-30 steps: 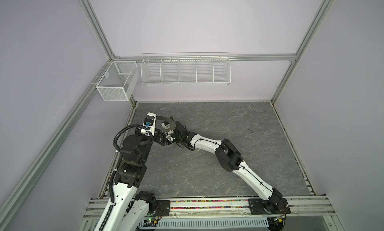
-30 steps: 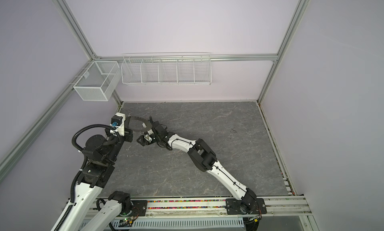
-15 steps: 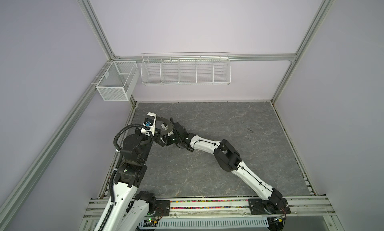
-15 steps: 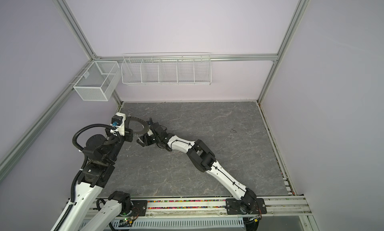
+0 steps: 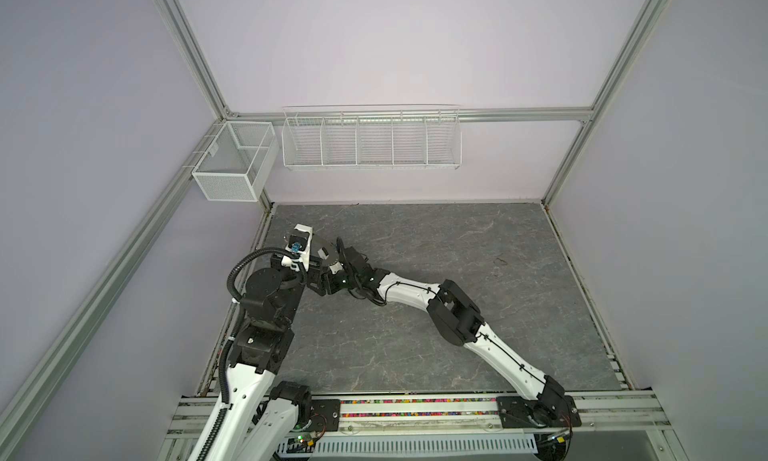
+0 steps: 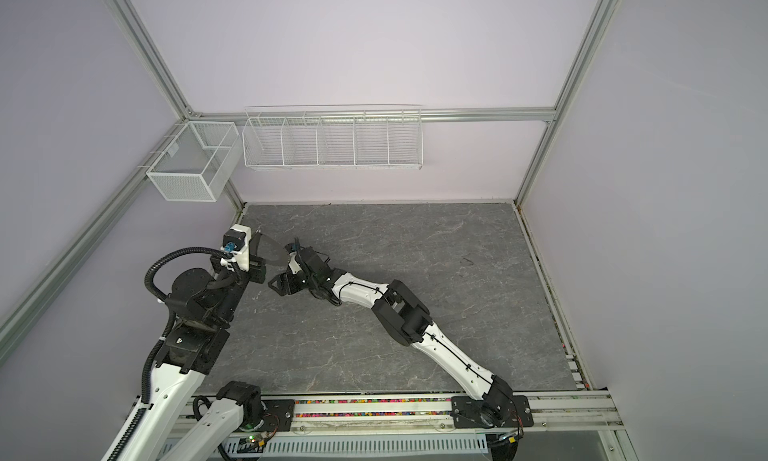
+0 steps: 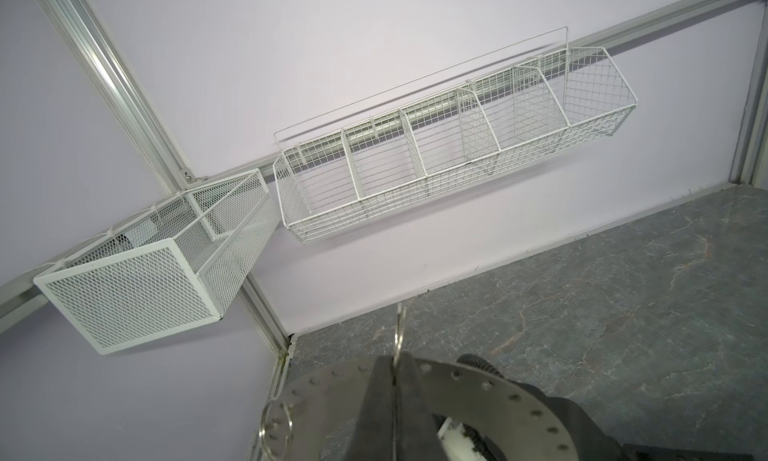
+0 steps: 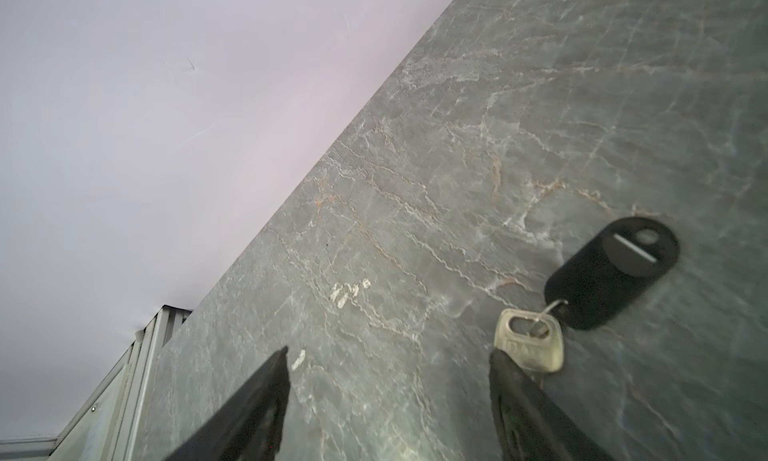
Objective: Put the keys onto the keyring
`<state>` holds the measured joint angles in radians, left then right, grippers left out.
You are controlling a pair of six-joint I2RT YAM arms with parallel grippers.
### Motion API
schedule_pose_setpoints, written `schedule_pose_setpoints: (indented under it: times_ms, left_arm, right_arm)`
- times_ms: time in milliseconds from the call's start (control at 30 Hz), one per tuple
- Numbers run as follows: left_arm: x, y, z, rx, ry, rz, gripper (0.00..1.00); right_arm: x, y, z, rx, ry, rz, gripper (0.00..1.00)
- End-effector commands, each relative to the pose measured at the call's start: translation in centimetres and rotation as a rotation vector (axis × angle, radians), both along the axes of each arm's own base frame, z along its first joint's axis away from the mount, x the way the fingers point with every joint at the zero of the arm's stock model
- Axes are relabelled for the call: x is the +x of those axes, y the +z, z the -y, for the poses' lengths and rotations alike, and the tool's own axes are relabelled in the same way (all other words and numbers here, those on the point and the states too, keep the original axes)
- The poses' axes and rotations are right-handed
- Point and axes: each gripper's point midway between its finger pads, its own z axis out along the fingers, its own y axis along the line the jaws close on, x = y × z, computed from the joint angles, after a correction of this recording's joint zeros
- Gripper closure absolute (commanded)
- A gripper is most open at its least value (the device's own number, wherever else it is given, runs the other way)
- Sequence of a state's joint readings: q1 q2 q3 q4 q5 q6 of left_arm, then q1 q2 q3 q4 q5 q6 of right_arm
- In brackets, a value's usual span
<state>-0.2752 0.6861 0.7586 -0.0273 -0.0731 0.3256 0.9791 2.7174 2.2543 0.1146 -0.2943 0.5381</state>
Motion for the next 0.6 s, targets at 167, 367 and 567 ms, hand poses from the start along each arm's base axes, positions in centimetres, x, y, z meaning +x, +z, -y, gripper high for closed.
schedule_pose_setpoints:
  times_ms: [167,367,567]
  left_arm:
    - [-0.1,0.5,0.1,-0.010,-0.008,0.025,1.00]
    - [-0.1,0.6,0.1,-0.014,-0.009,0.028,1.00]
    - [-0.1,0.5,0.1,-0.015,-0.008,0.026,1.00]
  right_arm:
    - [0.1,-4.1,1.2,-0.155,-0.048,-0.029,0.24]
    - [-0.9,-5.5,1.1,-0.179,-0.005,-0.069,0.24]
    - [-0.5,-4.3,1.3,-0.177,-0.020,-0.020,0.25]
